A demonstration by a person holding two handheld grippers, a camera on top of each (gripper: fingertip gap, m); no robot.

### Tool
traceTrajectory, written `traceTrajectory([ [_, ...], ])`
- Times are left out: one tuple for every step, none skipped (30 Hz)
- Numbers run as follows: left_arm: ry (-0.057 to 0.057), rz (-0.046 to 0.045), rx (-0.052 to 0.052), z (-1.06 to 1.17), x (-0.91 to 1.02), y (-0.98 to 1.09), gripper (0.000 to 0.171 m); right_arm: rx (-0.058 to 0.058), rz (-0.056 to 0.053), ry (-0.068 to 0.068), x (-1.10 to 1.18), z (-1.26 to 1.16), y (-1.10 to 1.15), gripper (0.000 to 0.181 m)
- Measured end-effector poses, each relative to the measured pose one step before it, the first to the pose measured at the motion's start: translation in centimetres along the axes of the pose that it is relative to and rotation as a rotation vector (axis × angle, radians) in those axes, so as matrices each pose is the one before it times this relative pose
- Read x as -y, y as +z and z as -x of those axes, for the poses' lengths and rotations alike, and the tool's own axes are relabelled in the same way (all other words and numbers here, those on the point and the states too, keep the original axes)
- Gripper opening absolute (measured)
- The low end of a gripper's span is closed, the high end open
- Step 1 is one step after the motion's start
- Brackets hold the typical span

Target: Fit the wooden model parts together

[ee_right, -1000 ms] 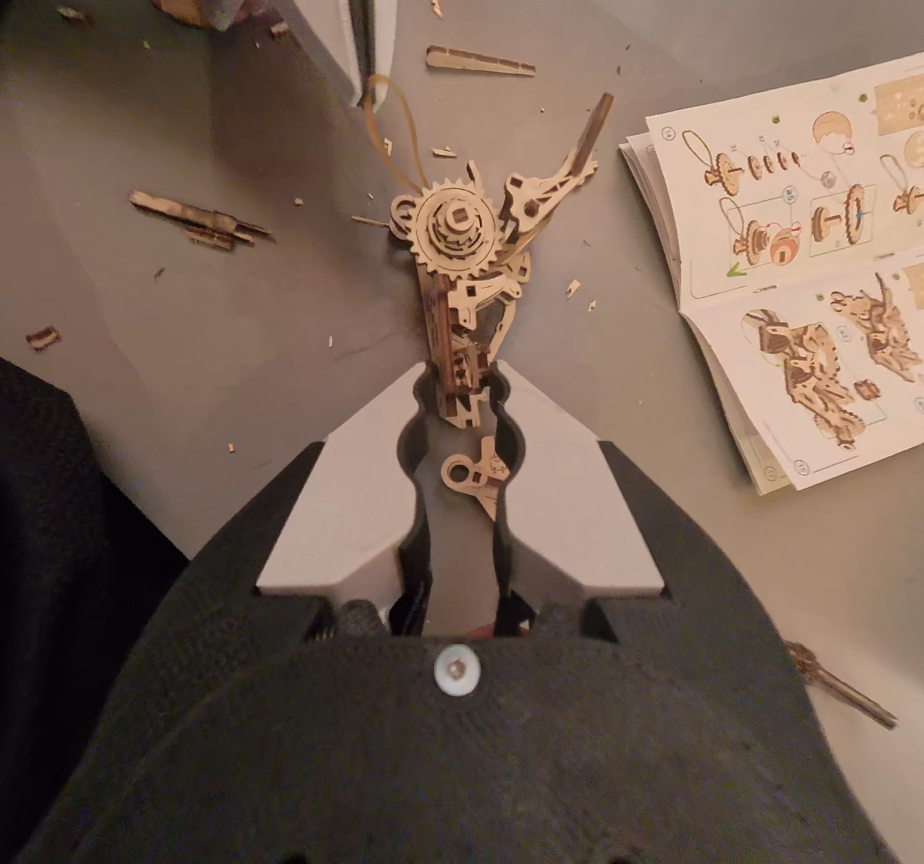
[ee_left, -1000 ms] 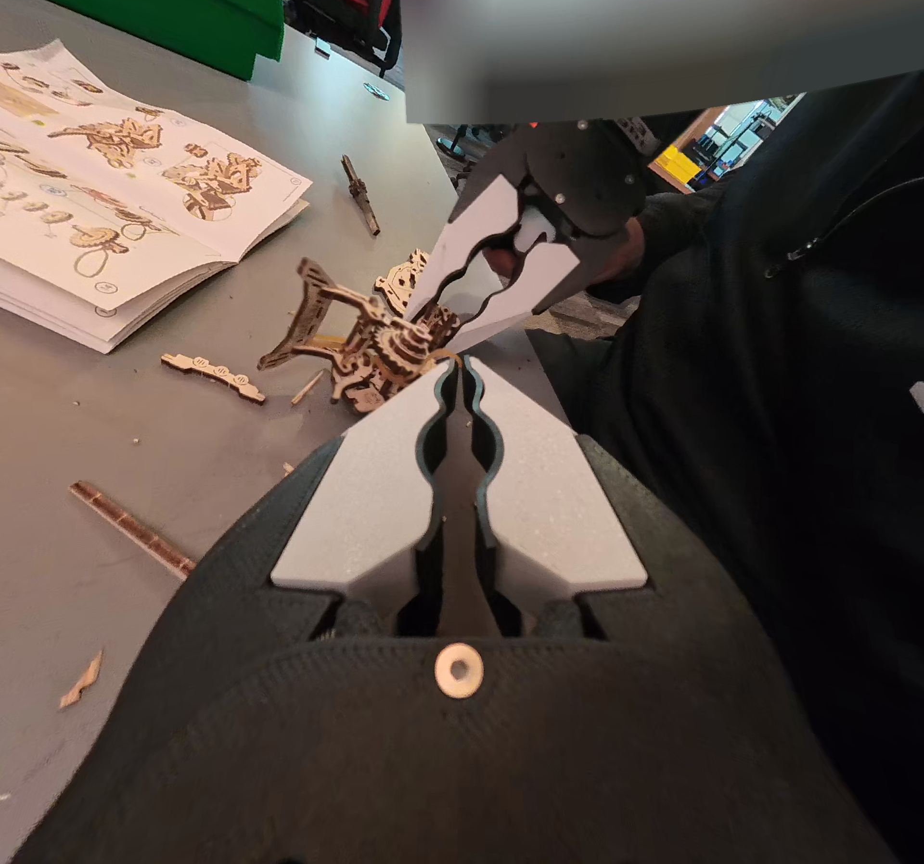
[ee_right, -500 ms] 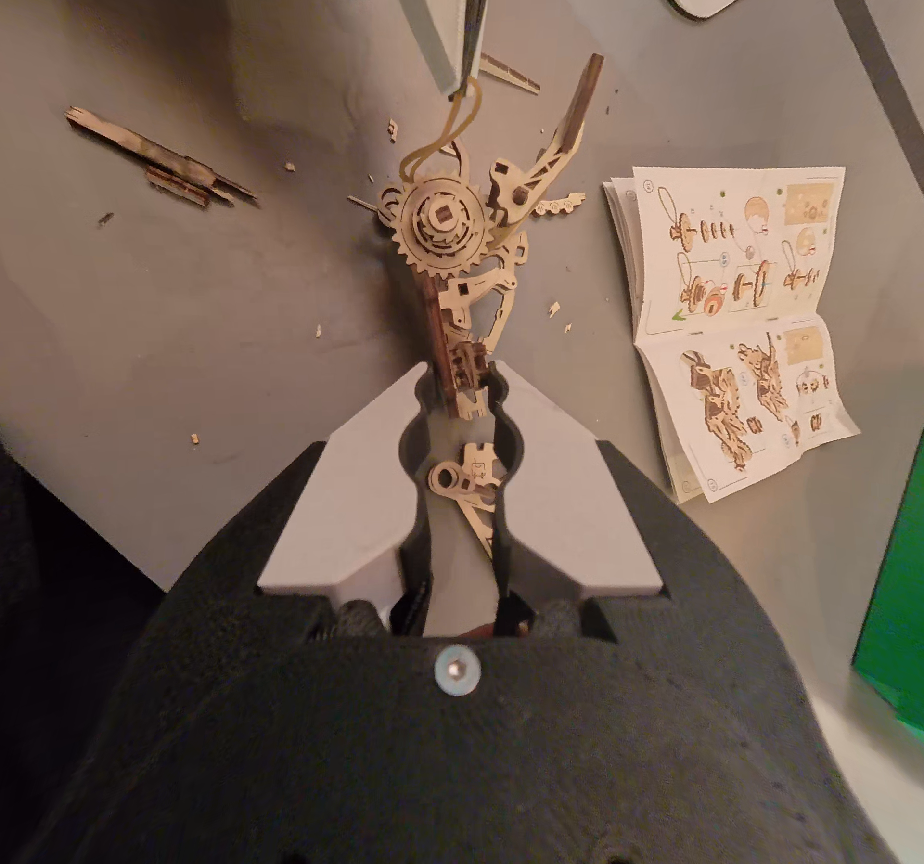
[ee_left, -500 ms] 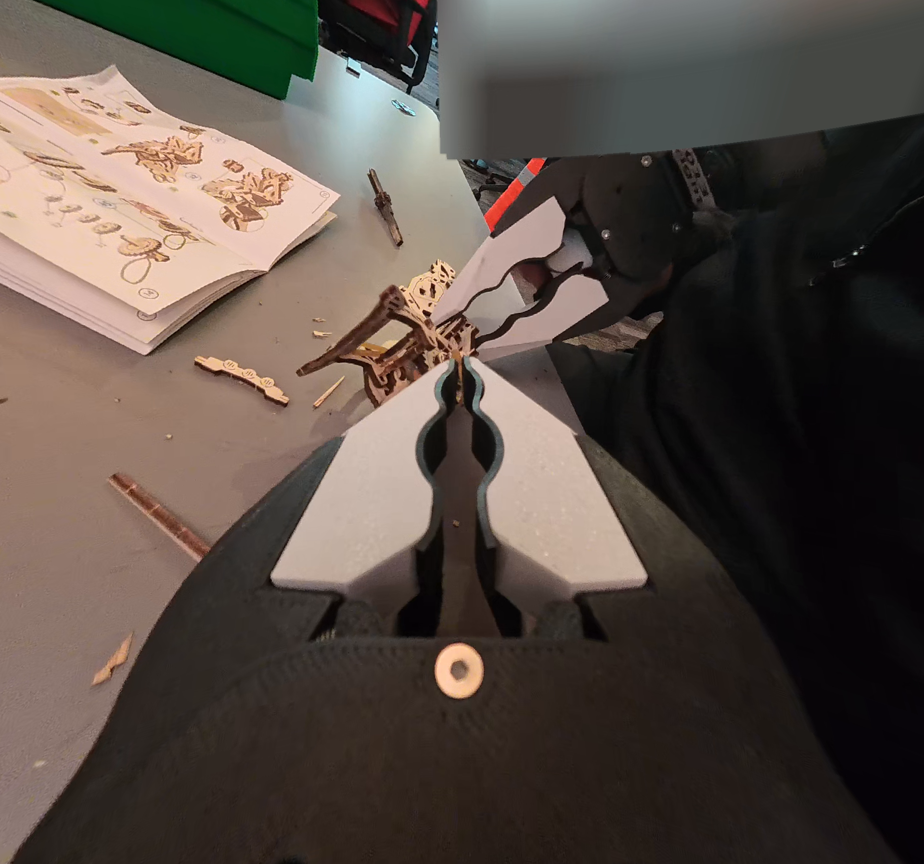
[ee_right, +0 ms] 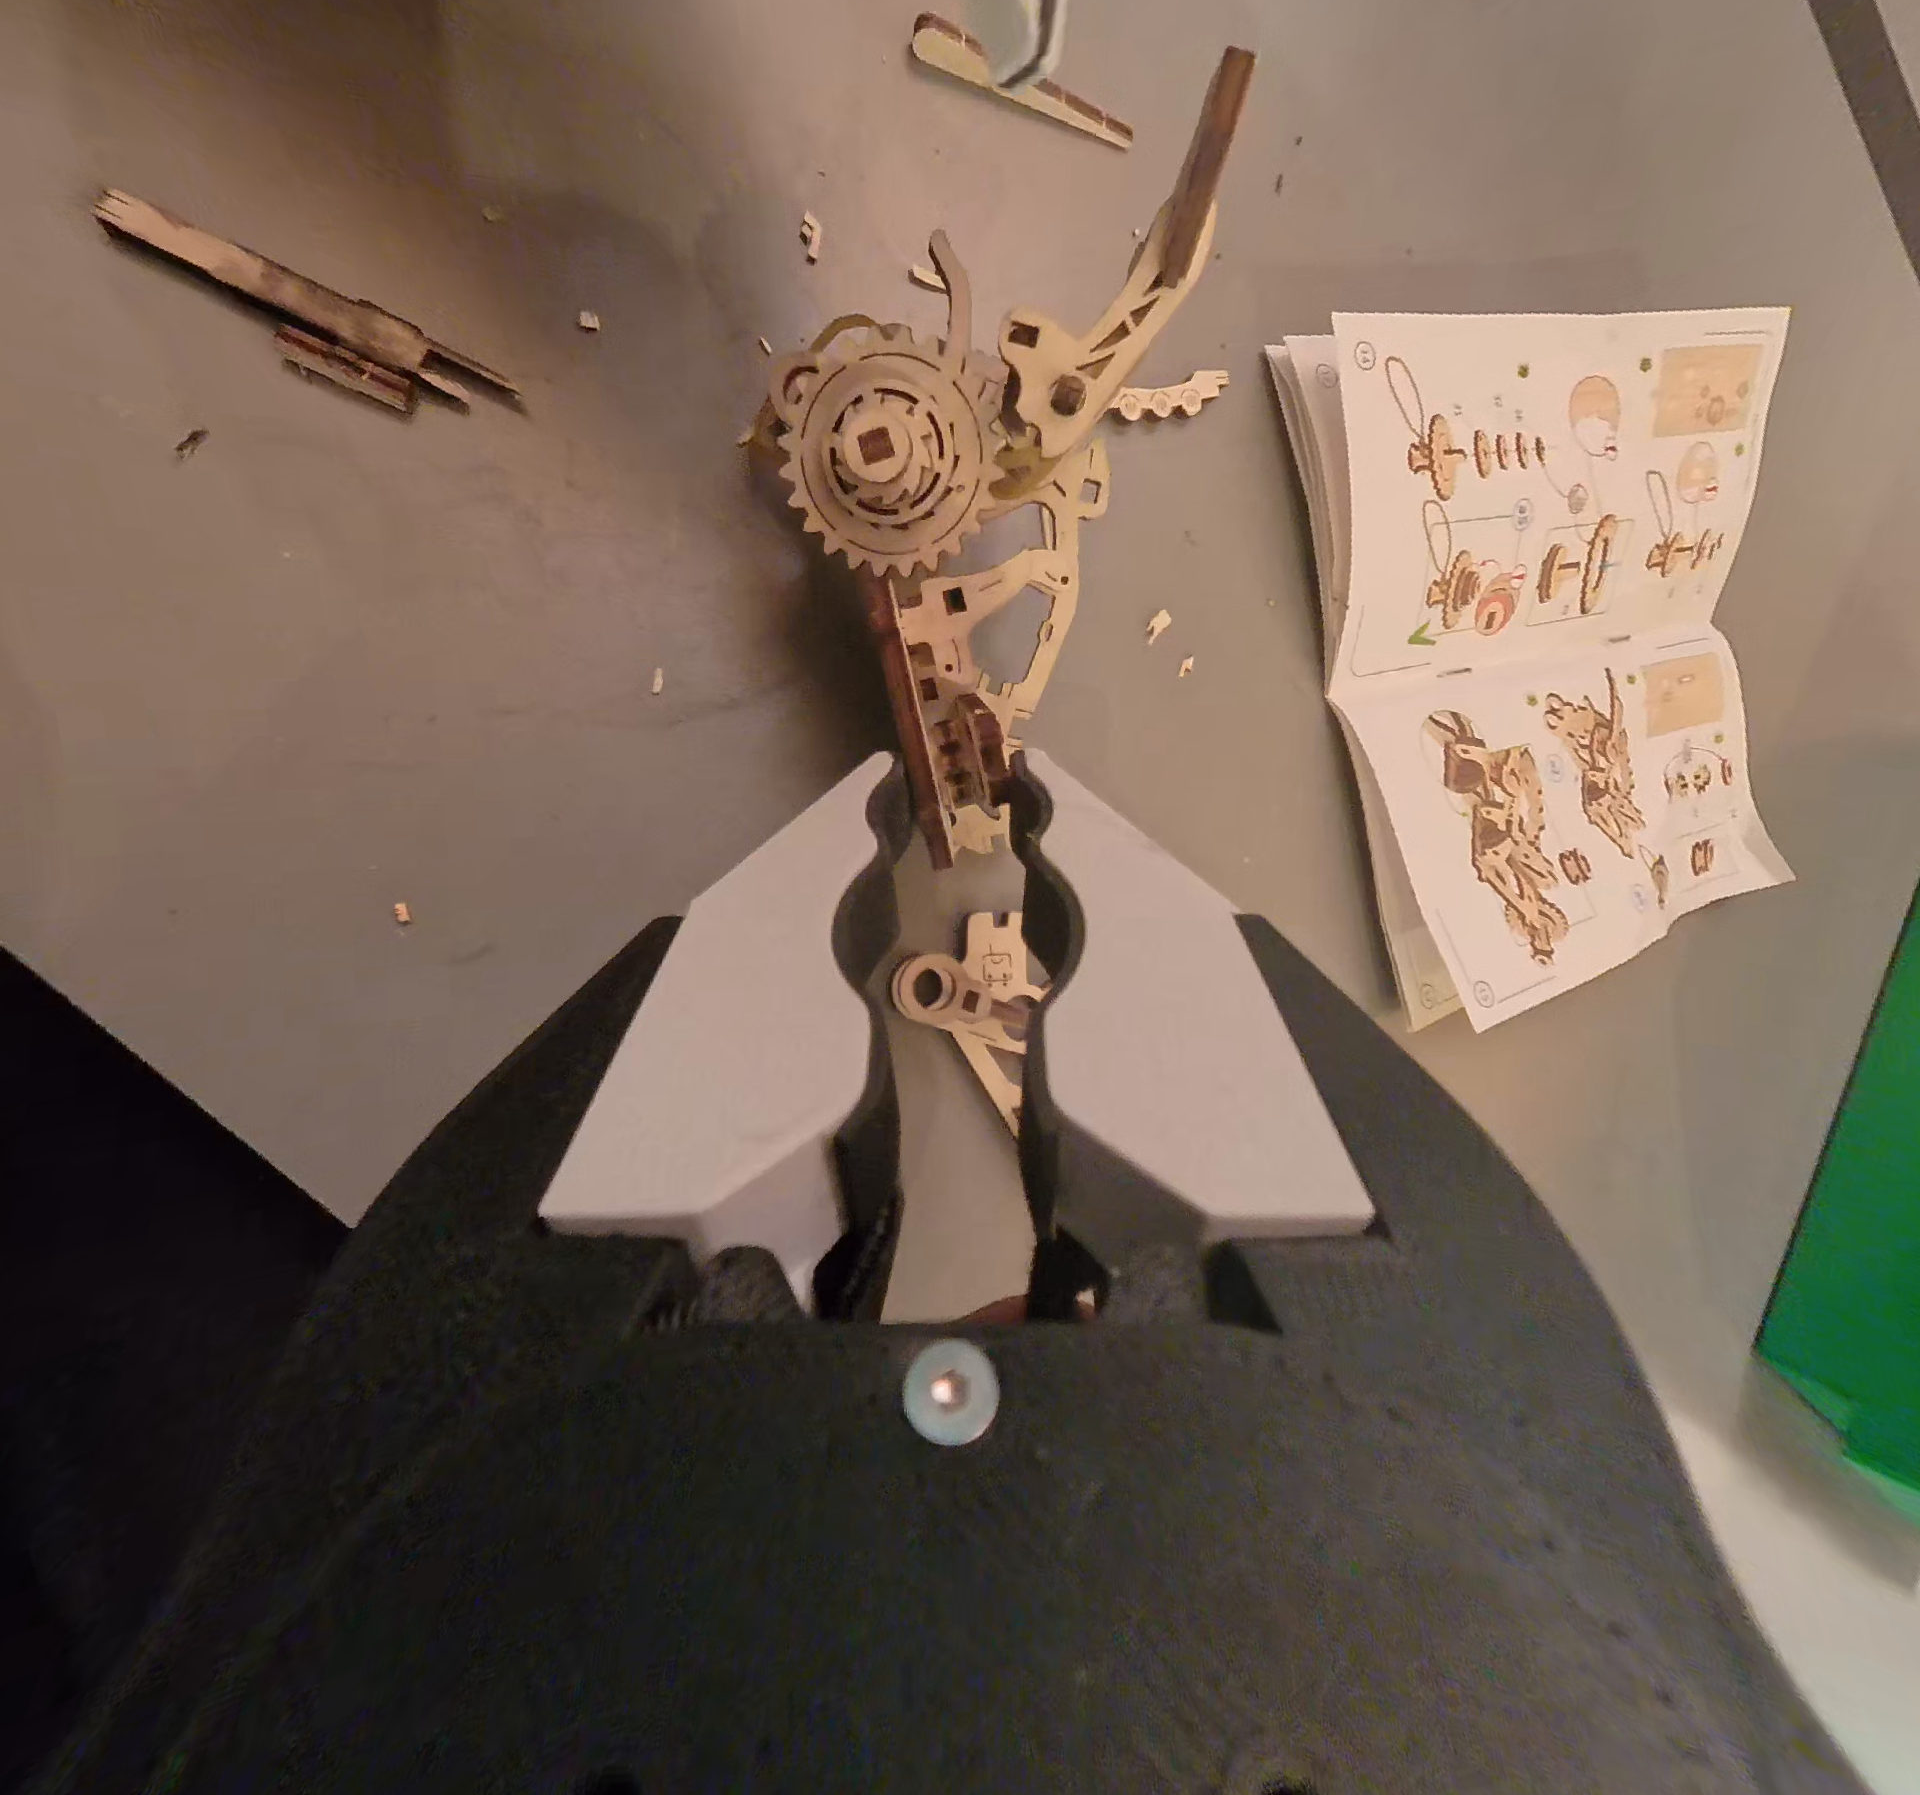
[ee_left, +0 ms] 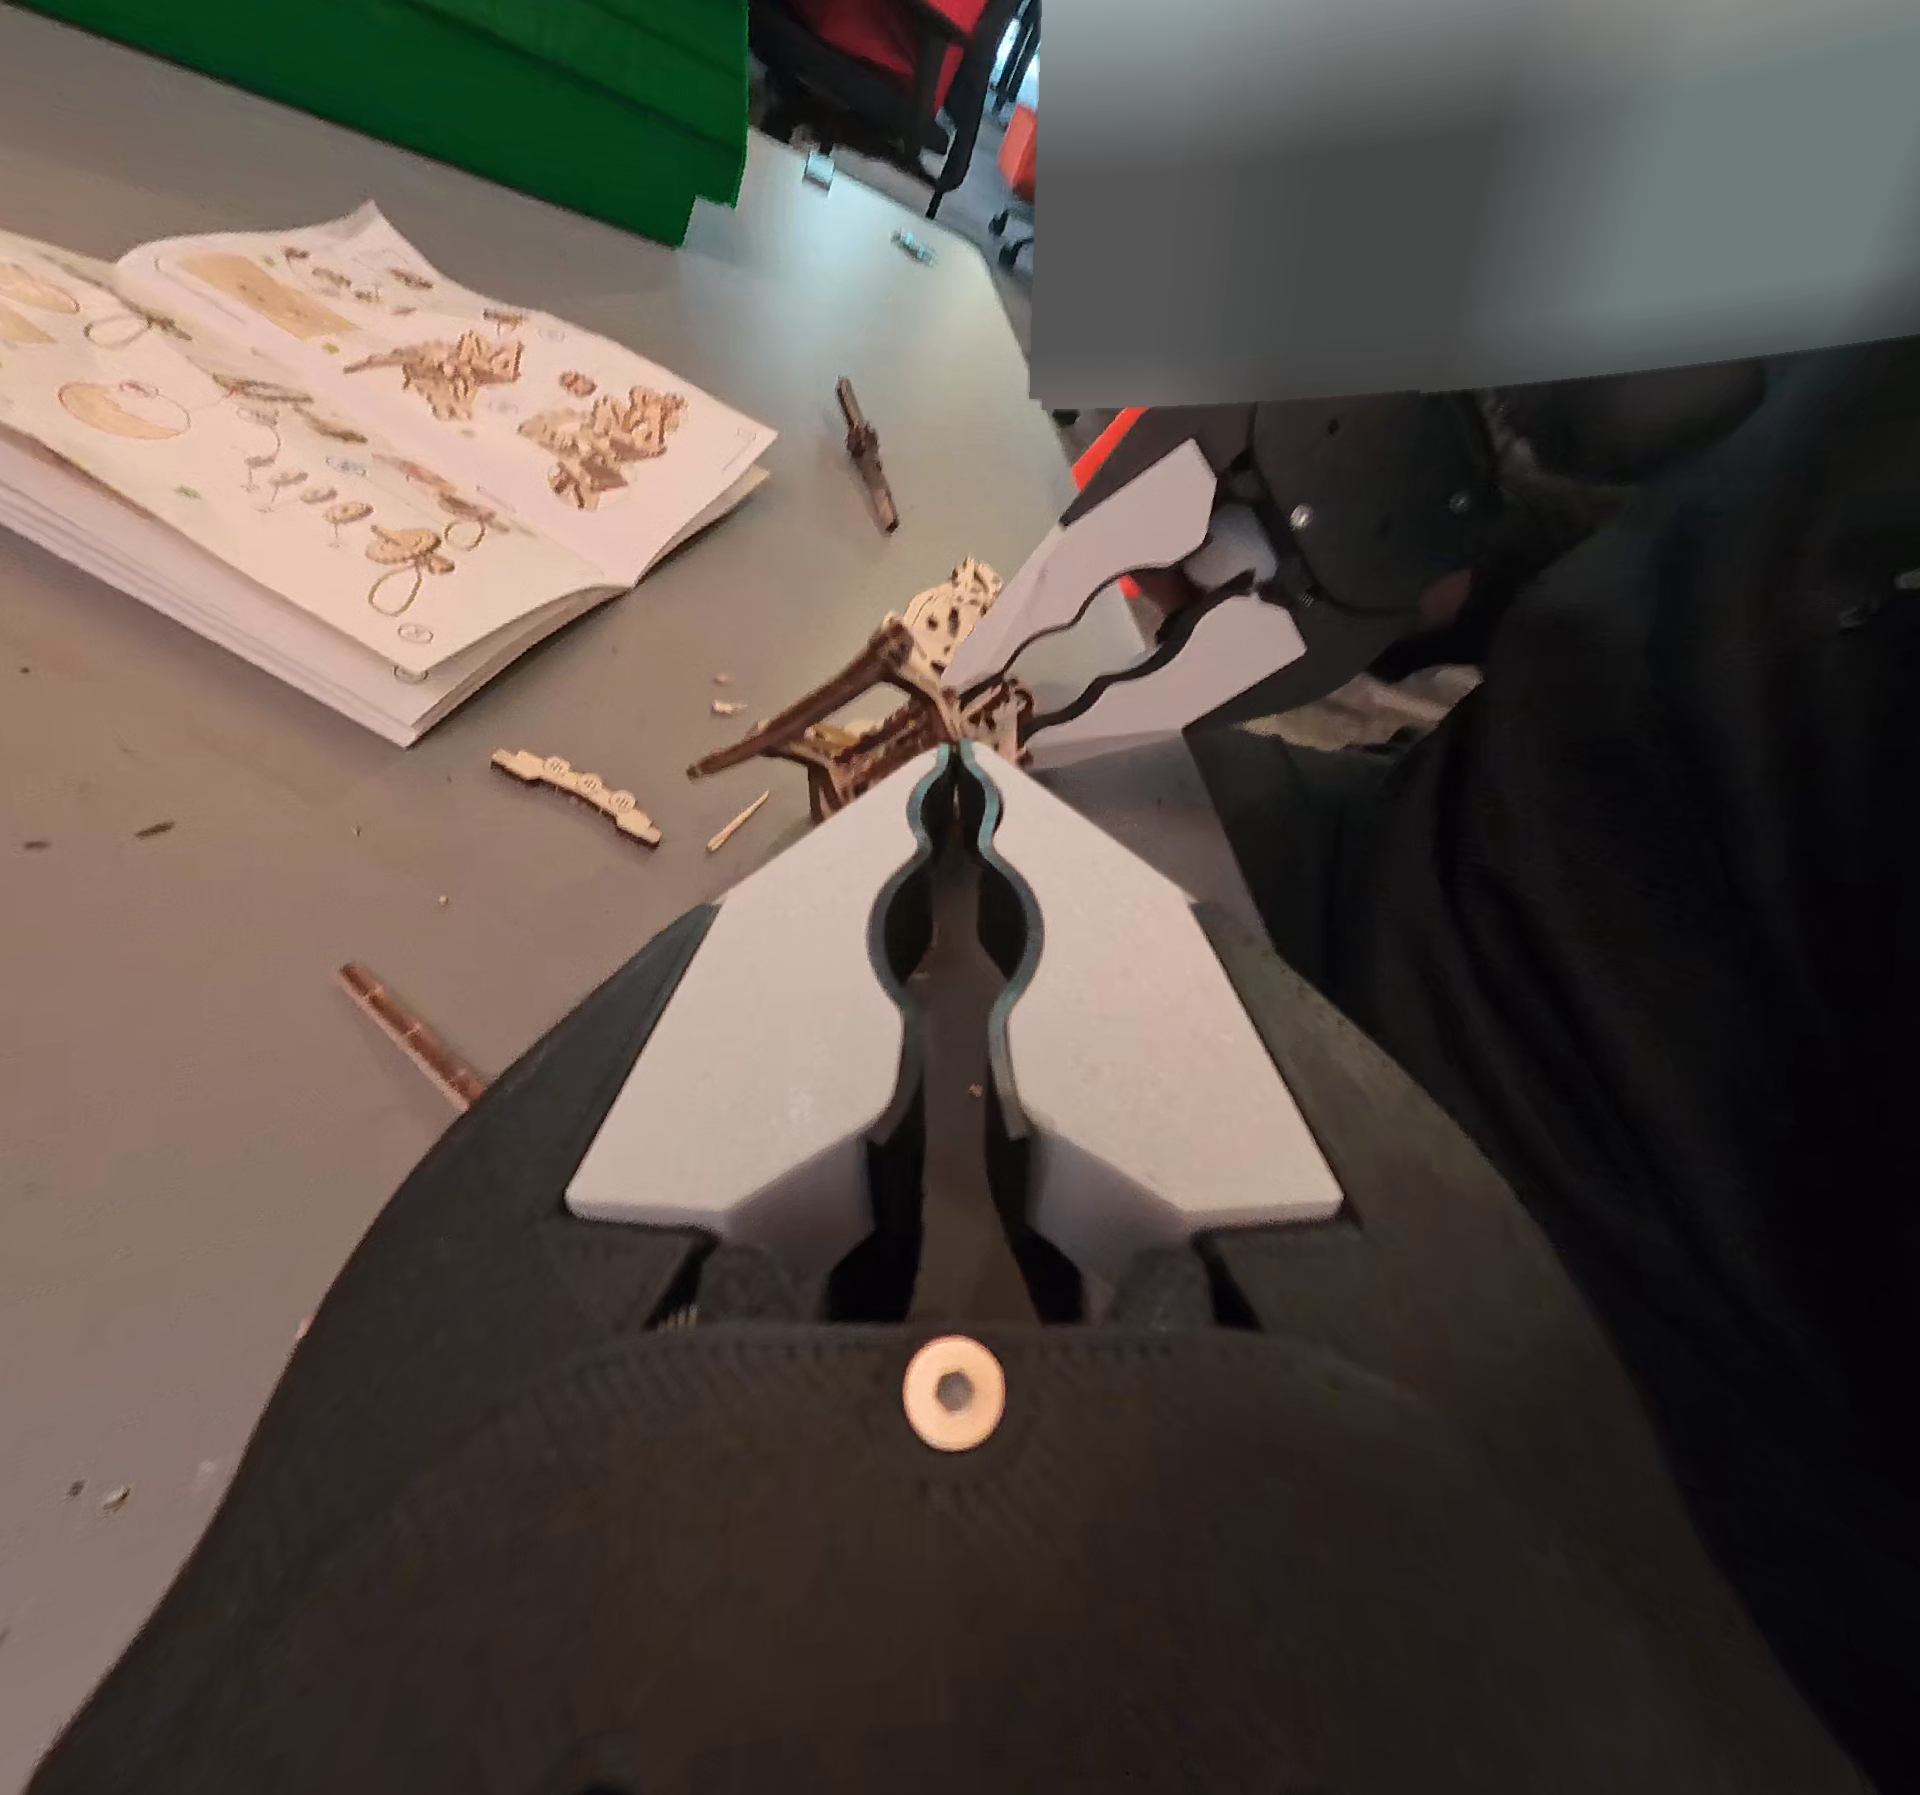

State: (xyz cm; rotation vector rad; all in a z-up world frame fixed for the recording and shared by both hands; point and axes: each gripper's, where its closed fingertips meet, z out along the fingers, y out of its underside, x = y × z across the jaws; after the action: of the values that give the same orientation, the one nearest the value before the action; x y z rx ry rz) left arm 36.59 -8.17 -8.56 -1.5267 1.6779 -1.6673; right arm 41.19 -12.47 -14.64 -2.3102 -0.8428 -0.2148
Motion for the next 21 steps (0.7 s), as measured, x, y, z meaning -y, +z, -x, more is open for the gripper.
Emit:
traceTrajectory([
  [0.0036, 0.0135, 0.0072, 0.041, -0.182, 0.025, 0.0, -0.0011, 0.0033, 0.0023, -0.079, -0.075, -0.023, 0.015],
  [-0.0016, 0.02186, -0.0046, -0.111, -0.323, 0.091, 0.0, 0.0026, 0.0002, 0.0072, -0.067, -0.041, 0.001, 0.015],
  [-0.0036, 0.02938, -0.0006, -0.028, -0.459, 0.139, 0.001, 0.0053, -0.0023, 0.013, -0.051, -0.035, 0.01, 0.015],
  [0.0016, 0.02667, 0.0184, 0.216, -0.428, 0.158, 0.004, 0.0036, -0.0025, 0.0138, -0.042, -0.07, -0.006, 0.014],
  [0.0076, 0.02767, 0.0097, 0.029, -0.433, 0.162, 0.006, 0.0045, -0.0042, 0.0148, -0.032, -0.074, 0.003, 0.014],
  [0.0097, 0.02019, -0.0048, -0.233, -0.266, 0.176, 0.009, 0.0049, -0.0043, 0.0141, -0.032, -0.048, 0.013, 0.014],
  [0.0125, 0.00298, 0.0193, 0.087, 0.07, 0.133, 0.013, -0.0008, 0.0011, 0.0043, -0.061, -0.083, -0.013, 0.014],
  [0.0199, 0.00831, 0.0291, 0.152, 0.059, 0.194, 0.02, -0.0028, 0.0033, 0.0008, -0.045, -0.061, 0.002, 0.014],
  [0.0251, 0.019, 0.0196, -0.036, -0.053, 0.286, 0.023, 0.0027, -0.0007, 0.0058, 0.034, 0.037, 0.013, 0.013],
  [0.0249, 0.01184, 0.0247, 0.027, 0.034, 0.308, 0.028, 0.0037, -0.0005, 0.0085, 0.049, 0.044, 0.021, 0.014],
  [0.0201, 0.00712, 0.0253, 0.076, 0.057, 0.32, 0.033, 0.0041, 0.0012, 0.0106, 0.023, 0.017, 0.025, 0.013],
  [0.0154, 0.01367, 0.014, -0.035, -0.098, 0.32, 0.036, 0.0078, -0.0018, 0.0115, 0.056, 0.05, 0.02, 0.014],
  [0.0134, 0.01925, 0.0126, 0.026, -0.248, 0.265, 0.037, 0.0103, -0.0045, 0.0153, 0.052, 0.071, 0.019, 0.014],
  [0.0119, 0.02012, 0.0238, 0.284, -0.327, 0.168, 0.037, 0.0099, -0.0041, 0.0182, 0.018, 0.032, 0.021, 0.014],
  [0.0068, 0.01722, 0.0314, 0.458, -0.326, 0.066, 0.039, 0.0131, -0.0049, 0.0241, -0.007, -0.008, 0.005, 0.013],
  [0.0022, 0.00564, 0.0157, 0.272, -0.156, -0.023, 0.041, 0.0154, -0.0058, 0.0288, -0.024, -0.046, -0.012, 0.013],
  [-0.0046, -0.00782, 0.0019, 0.104, 0.068, -0.113, 0.041, 0.0151, -0.0087, 0.0292, -0.005, -0.096, -0.028, 0.013],
  [-0.0059, -0.01704, 0.0078, 0.184, 0.242, -0.189, 0.04, 0.0167, -0.0121, 0.0332, 0.042, -0.11, -0.056, 0.013],
  [-0.0022, -0.01669, 0.0127, 0.234, 0.262, -0.202, 0.041, 0.0085, -0.0091, 0.0262, 0.095, -0.224, -0.068, 0.013],
  [-0.0024, -0.01048, 0.0014, 0.073, 0.158, -0.161, 0.04, 0.0062, -0.0102, 0.019, 0.159, -0.232, -0.07, 0.013],
  [-0.0075, -0.0099, -0.0016, 0.027, 0.167, -0.134, 0.038, 0.0021, -0.0113, 0.0168, 0.228, -0.261, -0.084, 0.013],
])
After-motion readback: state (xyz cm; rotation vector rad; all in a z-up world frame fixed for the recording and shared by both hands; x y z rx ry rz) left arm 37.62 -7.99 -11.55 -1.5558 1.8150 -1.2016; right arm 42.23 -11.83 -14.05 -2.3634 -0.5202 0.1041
